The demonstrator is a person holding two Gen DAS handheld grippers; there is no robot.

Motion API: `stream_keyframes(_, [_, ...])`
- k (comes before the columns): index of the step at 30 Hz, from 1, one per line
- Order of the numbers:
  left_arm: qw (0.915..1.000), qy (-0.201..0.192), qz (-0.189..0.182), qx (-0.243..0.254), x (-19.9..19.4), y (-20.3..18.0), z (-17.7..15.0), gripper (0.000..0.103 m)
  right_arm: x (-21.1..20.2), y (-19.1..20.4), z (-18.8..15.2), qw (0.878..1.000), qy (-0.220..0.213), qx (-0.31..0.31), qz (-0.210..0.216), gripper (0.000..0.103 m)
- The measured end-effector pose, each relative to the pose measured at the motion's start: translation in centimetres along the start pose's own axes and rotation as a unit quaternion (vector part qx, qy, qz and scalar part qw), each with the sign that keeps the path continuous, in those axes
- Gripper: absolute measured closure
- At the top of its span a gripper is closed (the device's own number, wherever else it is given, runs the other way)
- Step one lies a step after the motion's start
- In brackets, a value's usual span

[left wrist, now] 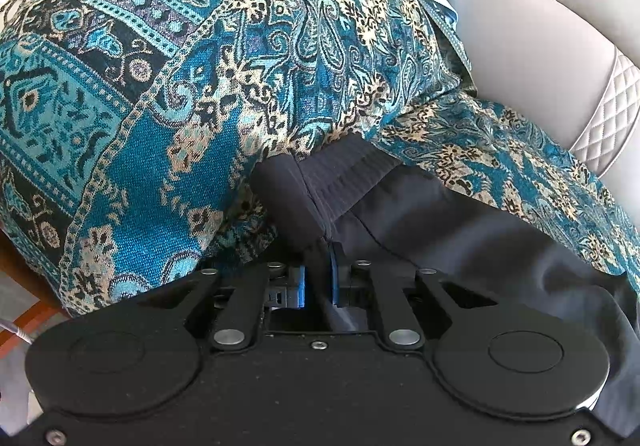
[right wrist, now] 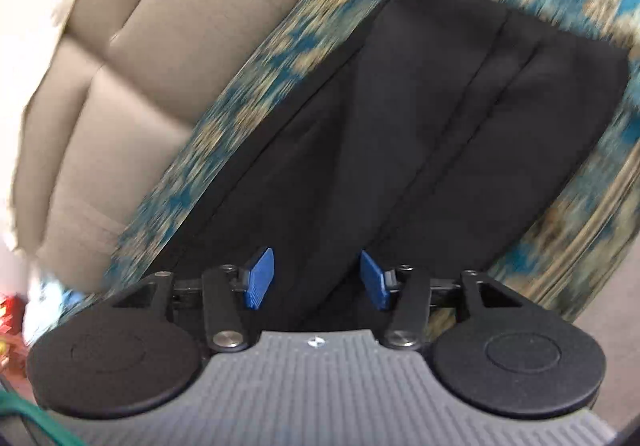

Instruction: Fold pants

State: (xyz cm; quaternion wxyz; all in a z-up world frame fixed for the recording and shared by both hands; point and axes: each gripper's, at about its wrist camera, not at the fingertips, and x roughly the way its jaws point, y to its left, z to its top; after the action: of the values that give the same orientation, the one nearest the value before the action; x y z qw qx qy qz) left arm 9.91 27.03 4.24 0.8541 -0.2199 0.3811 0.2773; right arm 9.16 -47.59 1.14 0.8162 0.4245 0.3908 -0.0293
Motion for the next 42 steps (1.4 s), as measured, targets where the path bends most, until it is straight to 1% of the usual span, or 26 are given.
stream_keyframes(2, [1.0000, 0.002, -0.001, -0.002, 0.1, 0.0, 0.0, 0.091, 0.5, 0.6, -1.6, 1.000, 0.015, 0.001, 0.021, 0.037])
stream_keyframes(6, [1.0000, 0.002, -0.003, -0.001, 0.1, 0.1, 0.2, 0.091, 1.4, 2.0, -3.2, 0.999, 0.011, -0.006, 0.044, 0.037])
stream_keyframes(7, [1.0000, 0.002, -0.003, -0.001, 0.1, 0.1, 0.2, 0.091, 1.7, 2.1, -3.4, 0.999, 0.005, 0.000, 0.046, 0.042])
stream_keyframes(8, [1.0000, 0.002, -0.004, -0.001, 0.1, 0.1, 0.2, 0.091, 1.7, 2.2, -3.6, 0.999, -0.008, 0.007, 0.050, 0.056])
stream_keyframes(9, [1.0000, 0.002, -0.005, -0.001, 0.0, 0.1, 0.1, 0.091, 1.5, 2.3, -3.9, 0.998, -0.030, 0.009, 0.060, 0.061])
stream_keyframes(11, [1.0000, 0.001, -0.007, -0.002, 0.0, 0.3, 0.2, 0.091, 1.1, 2.9, -4.3, 0.996, -0.057, 0.002, 0.066, 0.065])
stream_keyframes(12, [1.0000, 0.001, -0.007, -0.003, -0.1, 0.3, 0.1, 0.091, 0.9, 3.3, -4.3, 0.996, -0.069, -0.007, 0.060, 0.067])
stream_keyframes(14, [1.0000, 0.001, -0.007, -0.003, -0.1, 0.3, 0.0, 0.091, 0.3, 4.1, -4.6, 0.995, -0.087, -0.028, 0.032, 0.067])
stream_keyframes(15, [1.0000, 0.001, -0.007, -0.003, -0.1, 0.3, 0.0, 0.091, 0.1, 4.4, -4.6, 0.995, -0.092, -0.033, 0.025, 0.067])
stream_keyframes(16, [1.0000, 0.001, -0.006, -0.003, -0.1, 0.2, -0.1, 0.091, 0.4, 4.5, -3.9, 0.995, -0.094, -0.032, 0.020, 0.067])
stream_keyframes(19, [1.0000, 0.002, -0.003, 0.000, 0.1, 0.1, -0.3, 0.091, 1.1, 3.8, -2.8, 0.995, -0.095, 0.001, 0.008, 0.067])
stream_keyframes(21, [1.0000, 0.003, -0.004, -0.001, 0.2, 0.1, -0.3, 0.091, 1.7, 3.3, -2.0, 0.995, -0.099, 0.021, -0.018, 0.067])
stream_keyframes(22, [1.0000, 0.003, -0.005, -0.002, 0.2, 0.1, -0.3, 0.090, 2.0, 3.3, -1.6, 0.994, -0.102, 0.025, -0.033, 0.067])
stream_keyframes(26, [1.0000, 0.003, -0.009, -0.003, 0.3, 0.4, -0.3, 0.090, 2.1, 3.2, -1.0, 0.991, -0.121, 0.032, -0.047, 0.066])
stream_keyframes(29, [1.0000, 0.004, -0.007, 0.001, 0.3, 0.4, -0.4, 0.090, 2.1, 3.2, -0.1, 0.986, -0.148, 0.038, -0.065, 0.066])
stream_keyframes(32, [1.0000, 0.006, -0.008, 0.001, 0.5, 0.4, -0.3, 0.090, 2.6, 2.8, 2.1, 0.977, -0.181, 0.061, -0.093, 0.066])
stream_keyframes(33, [0.9999, 0.006, -0.009, 0.000, 0.5, 0.4, -0.3, 0.090, 2.8, 2.7, 2.7, 0.974, -0.189, 0.069, -0.102, 0.057])
stream_keyframes(34, [0.9999, 0.007, -0.009, -0.001, 0.6, 0.4, -0.3, 0.090, 3.1, 2.5, 3.6, 0.971, -0.195, 0.079, -0.114, 0.061])
stream_keyframes(35, [0.9999, 0.007, -0.010, -0.001, 0.7, 0.5, -0.3, 0.090, 3.6, 2.5, 4.6, 0.969, -0.194, 0.089, -0.123, 0.096])
stream_keyframes(36, [0.9999, 0.008, -0.012, -0.002, 0.7, 0.5, -0.2, 0.090, 3.9, 2.3, 5.5, 0.968, -0.191, 0.103, -0.128, 0.098])
stream_keyframes(38, [0.9997, 0.012, -0.018, -0.009, 0.8, 0.4, 0.0, 0.092, 4.6, 2.6, 7.4, 0.969, -0.177, 0.129, -0.117, 0.098])
stream_keyframes(39, [0.9995, 0.015, -0.024, -0.012, 0.8, 0.2, 0.3, 0.092, 4.7, 3.2, 8.4, 0.970, -0.176, 0.125, -0.116, 0.098])
stream_keyframes(40, [0.9993, 0.015, -0.030, -0.016, 0.7, 0.1, 0.7, 0.093, 4.6, 4.6, 9.3, 0.970, -0.183, 0.109, -0.117, 0.098])
stream_keyframes(41, [0.9990, 0.014, -0.037, -0.020, 0.5, -0.1, 1.1, 0.093, 4.1, 6.4, 10.1, 0.971, -0.197, 0.088, -0.107, 0.098])
stream_keyframes(42, [0.9988, 0.009, -0.043, -0.023, 0.2, -0.3, 1.6, 0.093, 3.0, 8.1, 10.6, 0.971, -0.215, 0.066, -0.083, 0.098])
